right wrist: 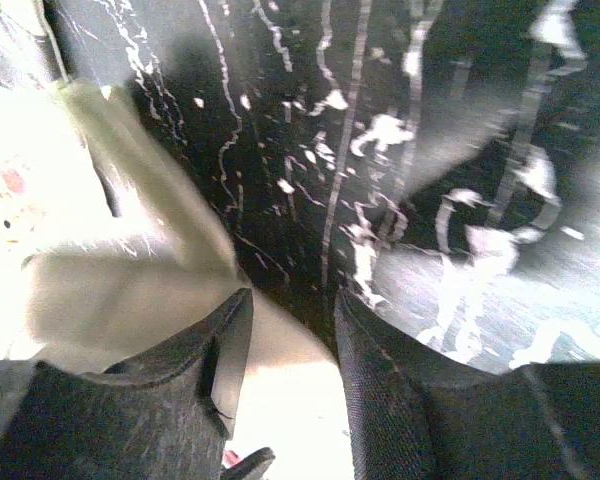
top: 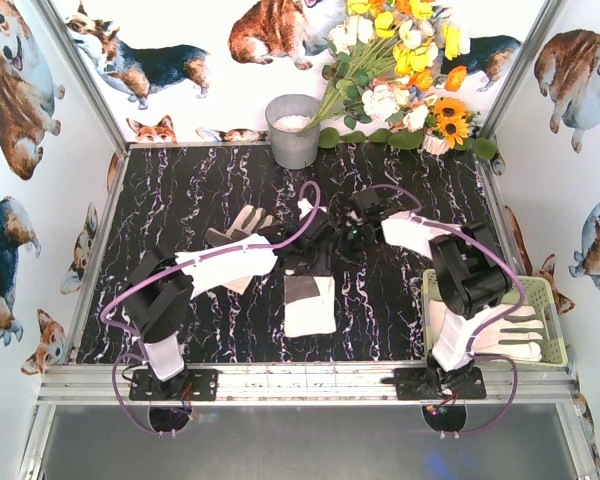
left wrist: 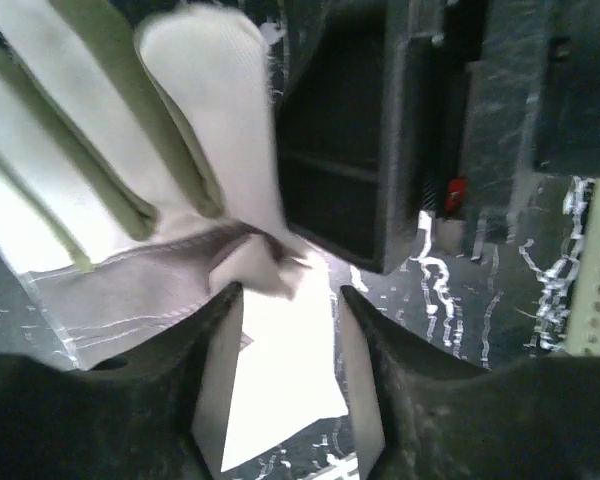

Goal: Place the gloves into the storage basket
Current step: Place the glove at the center of the board.

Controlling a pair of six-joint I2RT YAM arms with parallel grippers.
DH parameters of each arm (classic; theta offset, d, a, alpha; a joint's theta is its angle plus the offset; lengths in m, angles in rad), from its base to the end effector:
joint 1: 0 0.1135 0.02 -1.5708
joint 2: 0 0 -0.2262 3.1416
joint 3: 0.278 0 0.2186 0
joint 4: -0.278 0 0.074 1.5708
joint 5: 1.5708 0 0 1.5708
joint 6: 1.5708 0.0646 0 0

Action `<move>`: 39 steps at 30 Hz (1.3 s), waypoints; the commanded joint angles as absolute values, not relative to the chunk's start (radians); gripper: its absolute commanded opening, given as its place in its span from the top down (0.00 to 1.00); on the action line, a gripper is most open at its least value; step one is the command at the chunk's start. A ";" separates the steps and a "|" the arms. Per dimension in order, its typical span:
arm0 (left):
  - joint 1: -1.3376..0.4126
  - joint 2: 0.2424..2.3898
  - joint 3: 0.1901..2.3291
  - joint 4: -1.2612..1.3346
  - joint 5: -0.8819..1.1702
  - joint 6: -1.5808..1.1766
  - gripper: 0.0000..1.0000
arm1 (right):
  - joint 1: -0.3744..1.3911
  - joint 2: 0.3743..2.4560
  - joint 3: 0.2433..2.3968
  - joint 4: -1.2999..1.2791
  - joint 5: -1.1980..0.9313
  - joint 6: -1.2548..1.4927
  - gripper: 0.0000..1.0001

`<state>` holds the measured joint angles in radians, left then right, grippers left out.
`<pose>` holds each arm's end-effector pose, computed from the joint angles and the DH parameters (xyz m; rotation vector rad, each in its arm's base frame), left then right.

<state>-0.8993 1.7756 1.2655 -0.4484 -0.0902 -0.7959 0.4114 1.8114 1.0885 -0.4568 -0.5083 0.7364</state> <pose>0.2274 -0.2769 0.1715 0.0980 2.6170 -0.5423 0.2816 0.1572 0.1185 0.3262 2.9237 0.9568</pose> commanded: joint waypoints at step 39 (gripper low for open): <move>-0.647 1.689 0.964 -0.342 -0.040 -0.985 0.58 | 0.563 1.868 1.323 -0.825 -0.368 0.471 0.21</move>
<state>-0.6548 1.6714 0.9768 -0.3611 -0.0338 -0.9623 0.5648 1.8332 1.2758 -0.8173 -0.4065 0.4442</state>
